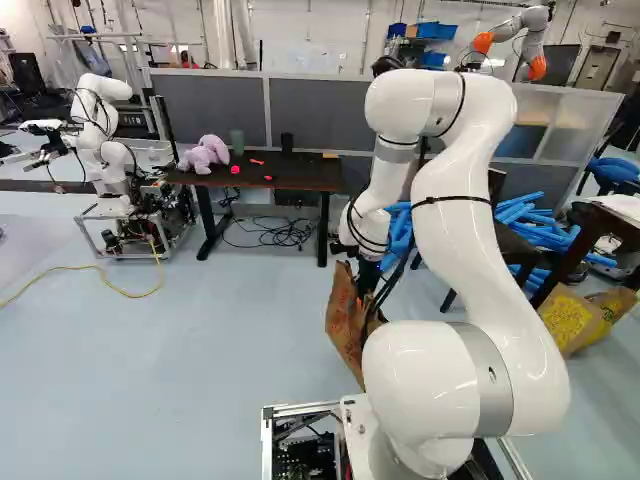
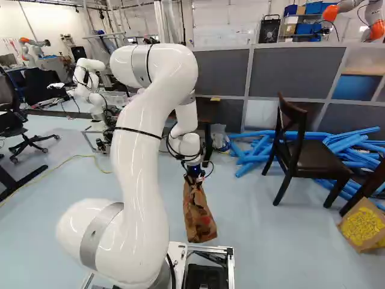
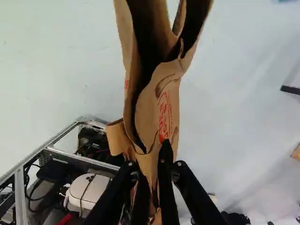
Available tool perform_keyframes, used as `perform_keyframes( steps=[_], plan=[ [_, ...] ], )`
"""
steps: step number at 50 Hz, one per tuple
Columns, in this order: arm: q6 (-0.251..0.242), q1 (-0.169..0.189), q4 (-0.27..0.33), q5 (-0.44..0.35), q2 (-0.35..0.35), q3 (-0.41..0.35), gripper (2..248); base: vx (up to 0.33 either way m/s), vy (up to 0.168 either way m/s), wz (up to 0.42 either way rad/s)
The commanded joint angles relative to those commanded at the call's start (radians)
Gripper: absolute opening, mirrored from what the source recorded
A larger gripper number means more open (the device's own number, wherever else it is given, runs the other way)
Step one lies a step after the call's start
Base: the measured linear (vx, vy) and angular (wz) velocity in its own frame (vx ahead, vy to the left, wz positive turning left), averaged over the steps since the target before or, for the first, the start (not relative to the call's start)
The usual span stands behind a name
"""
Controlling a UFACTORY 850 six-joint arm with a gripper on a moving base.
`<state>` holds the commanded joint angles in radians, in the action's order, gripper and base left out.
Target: Pick up the bag on the ground and place it on the table
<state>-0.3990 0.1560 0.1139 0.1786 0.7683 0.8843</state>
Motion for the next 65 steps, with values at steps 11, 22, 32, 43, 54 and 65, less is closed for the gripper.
perform_keyframes(
  steps=[11,22,32,43,54,65],
  plan=[
    [0.0,-0.001,-0.002,0.005,-0.05,-0.03,21,0.0,0.0,0.0],
    [0.0,-0.001,-0.002,0.015,-0.1,-0.059,21,0.0,0.0,0.0],
    [0.0,-0.001,-0.002,0.017,-0.147,-0.086,21,0.0,0.0,0.0],
    [0.0,-0.004,-0.002,0.017,-0.2,-0.117,21,0.0,0.0,0.0],
    [0.0,-0.007,-0.002,0.017,-0.257,-0.152,21,0.0,0.0,0.0],
    [0.0,-0.011,-0.002,0.017,-0.317,-0.189,21,0.0,0.0,0.0]
  ],
)
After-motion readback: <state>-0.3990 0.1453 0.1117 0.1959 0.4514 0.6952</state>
